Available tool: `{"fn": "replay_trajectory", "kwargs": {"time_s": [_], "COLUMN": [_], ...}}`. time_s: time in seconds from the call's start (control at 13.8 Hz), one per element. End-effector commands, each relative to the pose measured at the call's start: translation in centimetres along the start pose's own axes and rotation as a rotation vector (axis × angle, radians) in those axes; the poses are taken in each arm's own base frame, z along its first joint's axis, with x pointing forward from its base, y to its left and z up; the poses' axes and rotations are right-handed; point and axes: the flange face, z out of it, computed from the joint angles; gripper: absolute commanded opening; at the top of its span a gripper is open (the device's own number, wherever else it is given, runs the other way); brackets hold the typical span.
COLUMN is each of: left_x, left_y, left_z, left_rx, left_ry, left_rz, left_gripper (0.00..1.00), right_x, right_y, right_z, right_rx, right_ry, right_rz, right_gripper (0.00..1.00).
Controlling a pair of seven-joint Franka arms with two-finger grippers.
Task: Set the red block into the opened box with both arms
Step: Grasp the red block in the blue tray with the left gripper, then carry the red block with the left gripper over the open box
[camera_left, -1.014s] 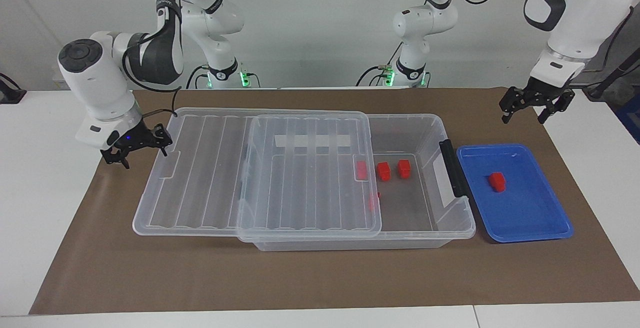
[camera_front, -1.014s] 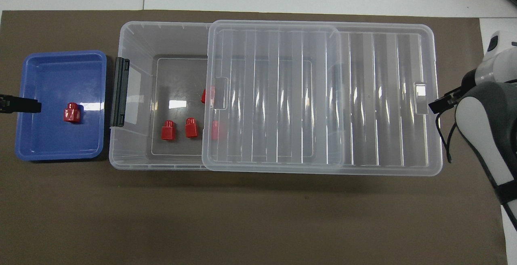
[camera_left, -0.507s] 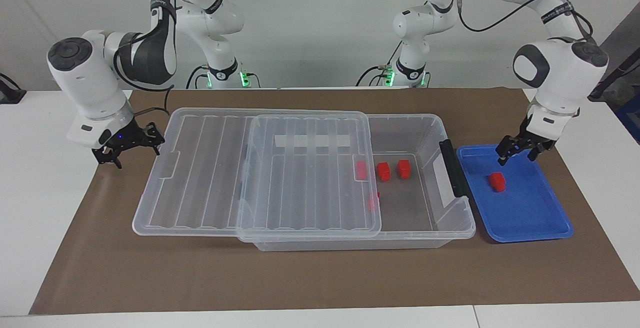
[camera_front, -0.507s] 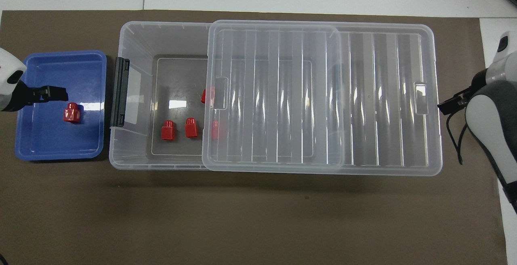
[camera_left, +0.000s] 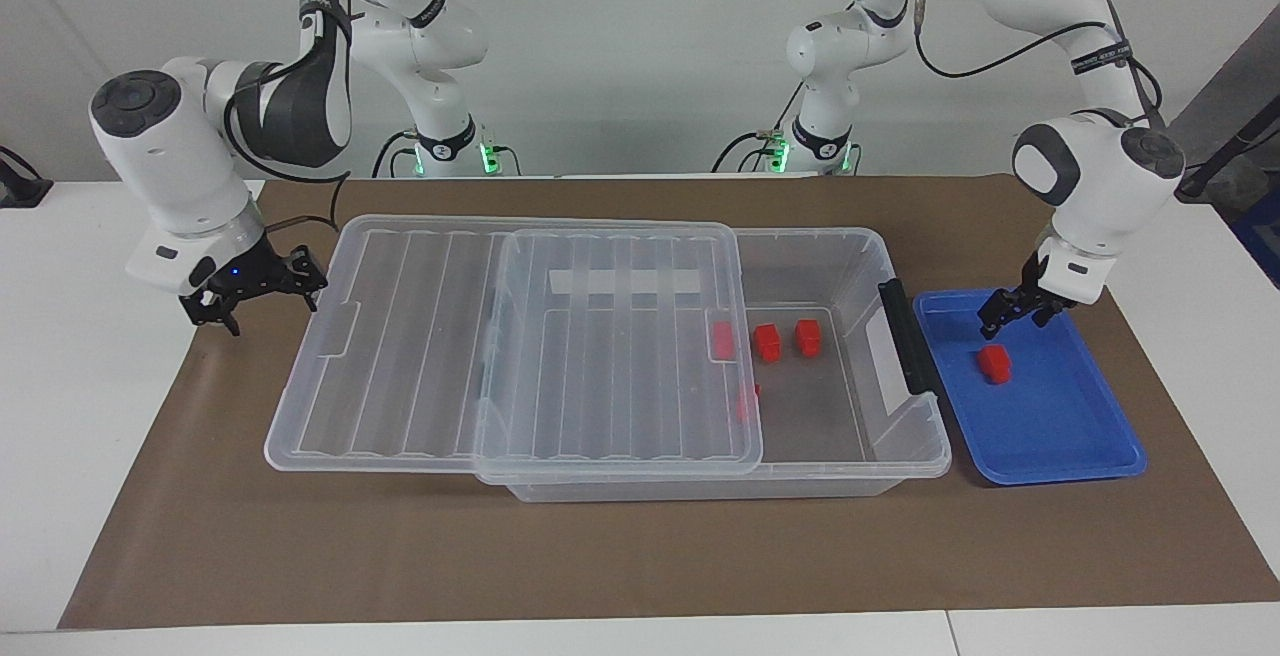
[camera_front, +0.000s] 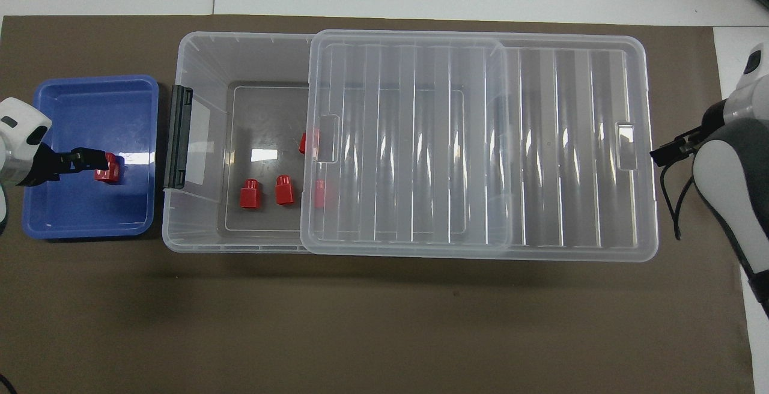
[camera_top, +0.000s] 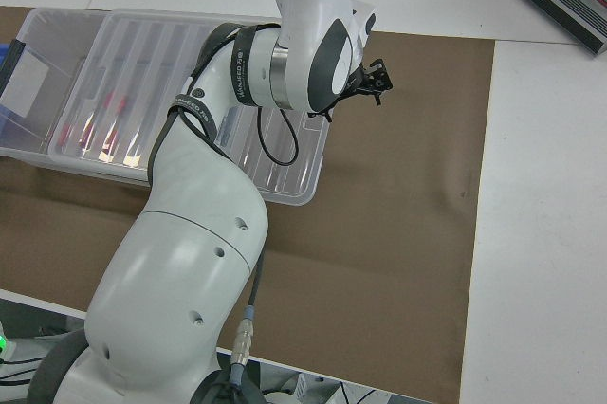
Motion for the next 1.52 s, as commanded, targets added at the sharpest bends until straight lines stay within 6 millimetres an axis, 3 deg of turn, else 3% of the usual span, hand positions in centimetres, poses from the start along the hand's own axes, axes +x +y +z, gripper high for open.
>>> {"fn": "replay_trajectory", "kwargs": {"time_s": [0.0, 0.29, 0.72, 1.16, 1.23, 1.45], "left_x": [0.5, 0.6, 0.3, 0.0, -0.1, -0.2], "left_y": [-0.6, 1.9, 1.2, 1.3, 1.4, 1.4], "left_z": [4.2, 5.5, 6.4, 7.8, 7.9, 7.9], "left_rx": [0.003, 0.018, 0.084, 0.078, 0.078, 0.078], "left_ry": [0.039, 0.031, 0.01, 0.001, 0.0, -0.011], "left_rz": [-0.019, 0.06, 0.234, 0.243, 0.244, 0.245], "left_gripper": [1.0, 1.0, 1.0, 0.99, 0.85, 0.29], "right_x": [0.3, 0.9, 0.4, -1.0, -1.2, -1.4], "right_y": [-1.0, -1.7, -1.7, 0.8, 1.2, 1.6], "right_z": [-0.5, 0.0, 1.3, 1.5, 1.5, 1.4], "right_rx": [0.005, 0.002, 0.01, 0.003, 0.001, -0.002], "right_ry": [0.013, 0.035, 0.011, 0.006, 0.008, 0.011], "right_rz": [0.119, 0.289, 0.34, 0.272, 0.255, 0.257], "right_gripper": [1.0, 1.0, 1.0, 1.0, 1.0, 1.0]}}
